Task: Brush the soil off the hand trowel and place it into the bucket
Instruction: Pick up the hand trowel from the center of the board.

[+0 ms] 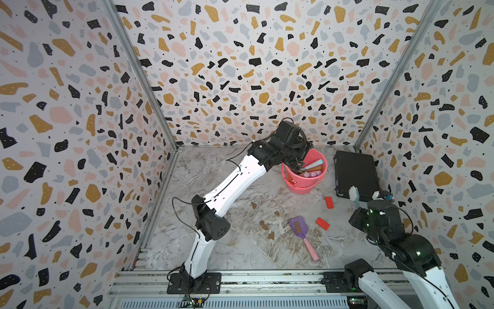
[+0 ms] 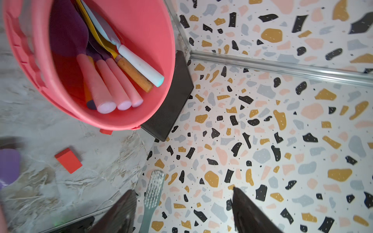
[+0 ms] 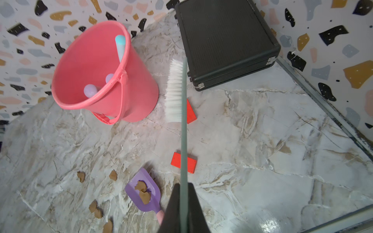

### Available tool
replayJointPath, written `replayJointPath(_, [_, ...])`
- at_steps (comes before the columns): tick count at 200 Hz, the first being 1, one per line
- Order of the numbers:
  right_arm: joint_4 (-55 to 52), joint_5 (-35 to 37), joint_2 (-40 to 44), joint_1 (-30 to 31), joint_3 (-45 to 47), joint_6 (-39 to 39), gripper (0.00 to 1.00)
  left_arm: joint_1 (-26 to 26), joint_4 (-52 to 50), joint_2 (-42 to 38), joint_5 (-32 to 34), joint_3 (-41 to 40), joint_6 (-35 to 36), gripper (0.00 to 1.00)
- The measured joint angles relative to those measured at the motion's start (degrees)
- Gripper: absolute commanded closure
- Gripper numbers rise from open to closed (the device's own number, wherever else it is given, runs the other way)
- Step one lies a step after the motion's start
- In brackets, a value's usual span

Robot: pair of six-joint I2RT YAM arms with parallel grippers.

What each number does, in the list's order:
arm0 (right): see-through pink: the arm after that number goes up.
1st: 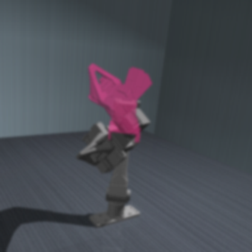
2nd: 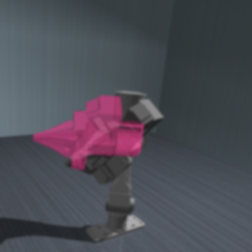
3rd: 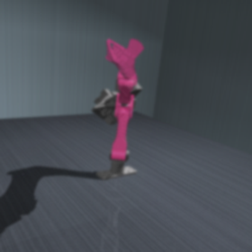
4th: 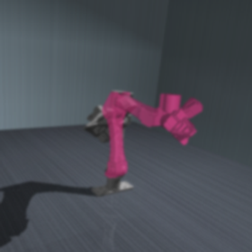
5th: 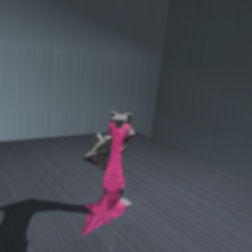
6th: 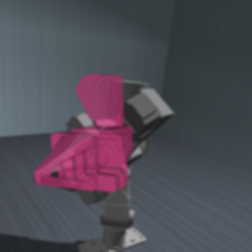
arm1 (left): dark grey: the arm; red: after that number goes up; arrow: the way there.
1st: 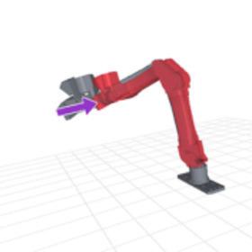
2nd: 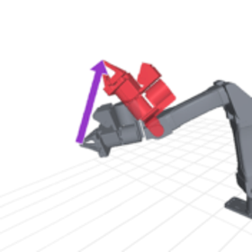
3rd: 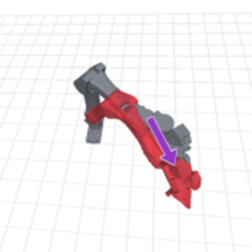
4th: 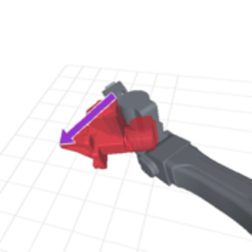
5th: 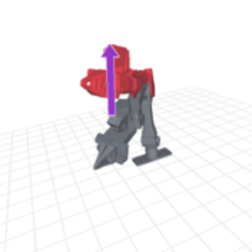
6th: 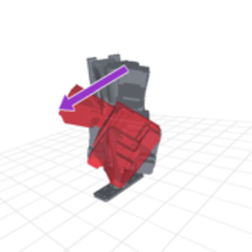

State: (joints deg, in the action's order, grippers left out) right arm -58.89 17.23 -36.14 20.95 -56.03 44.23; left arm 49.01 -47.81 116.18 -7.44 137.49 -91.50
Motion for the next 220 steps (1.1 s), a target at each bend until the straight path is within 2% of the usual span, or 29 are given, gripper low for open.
replayJointPath(21, [1.2, -2.5, -4.2, 0.0, -0.9, -2.1, 1.00, 2.8, -3.3, -10.7, 5.9, -9.7, 3.1, 0.28])
replayJointPath(56, [1.5, -6.1, -8.4, -0.5, -3.9, -3.7, 1.00, 9.1, -4.5, -27.5, 13.8, -34.6, 2.6, 0.31])
replayJointPath(72, [1.1, -5.9, -8.7, -0.8, -6.4, -3.3, 1.00, 12.7, -4.6, -30.8, 16.2, -44.1, 0.5, 0.32])
replayJointPath(94, [-0.1, -4.3, -8.7, -1.0, -10.8, -2.9, 1.00, 18.6, -3.8, -30.2, 18.2, -52.6, -3.1, 0.32])
replayJointPath(119, [-2.1, -3.2, -8.4, -1.1, -14.1, -2.9, 1.00, 24.6, -1.5, -24.4, 18.6, -53.6, -5.6, 0.32])
replayJointPath(142, [-4.5, -2.6, -7.6, -1.1, -15.8, -2.9, 1.00, 28.0, 3.5, -18.2, 16.9, -53.3, -7.1, 0.34])
replayJointPath(172, [-7.5, -2.2, -5.2, -1.1, -16.7, -3.2, 1.00, 30.6, 9.0, -10.9, 13.9, -52.9, -9.3, 0.34])
replayJointPath(220, [-9.0, -3.5, -4.1, -1.1, -17.4, -3.3, 1.00, 32.2, 13.2, -0.6, 9.4, -47.6, -10.3, 0.35])
